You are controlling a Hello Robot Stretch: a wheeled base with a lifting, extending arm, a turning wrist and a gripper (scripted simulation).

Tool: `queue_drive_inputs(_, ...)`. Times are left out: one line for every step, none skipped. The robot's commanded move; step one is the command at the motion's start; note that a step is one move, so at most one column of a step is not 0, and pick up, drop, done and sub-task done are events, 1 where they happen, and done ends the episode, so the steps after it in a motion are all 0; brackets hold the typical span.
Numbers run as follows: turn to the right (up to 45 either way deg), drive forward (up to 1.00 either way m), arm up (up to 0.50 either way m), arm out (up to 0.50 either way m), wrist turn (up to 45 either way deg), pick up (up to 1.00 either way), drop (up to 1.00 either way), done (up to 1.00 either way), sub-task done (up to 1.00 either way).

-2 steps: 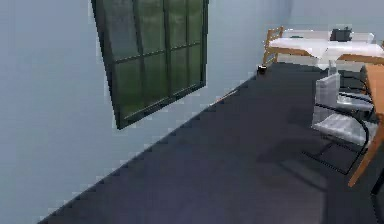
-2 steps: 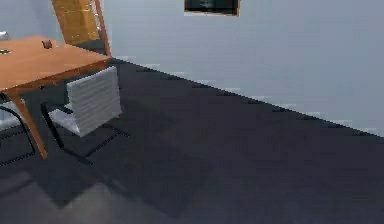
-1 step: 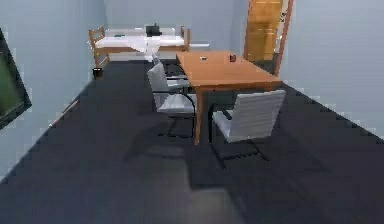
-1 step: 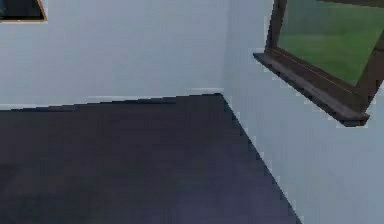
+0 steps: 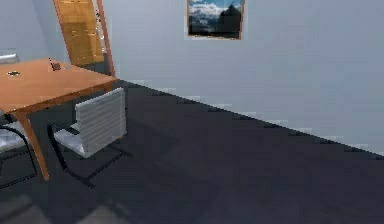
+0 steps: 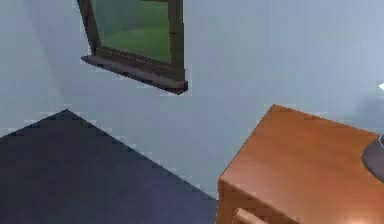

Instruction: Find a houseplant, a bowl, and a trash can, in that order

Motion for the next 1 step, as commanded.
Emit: queue_drive_inputs(0.0,1.00,0.00,0.00,0.0,0.00,0.00,0.00,0.00)
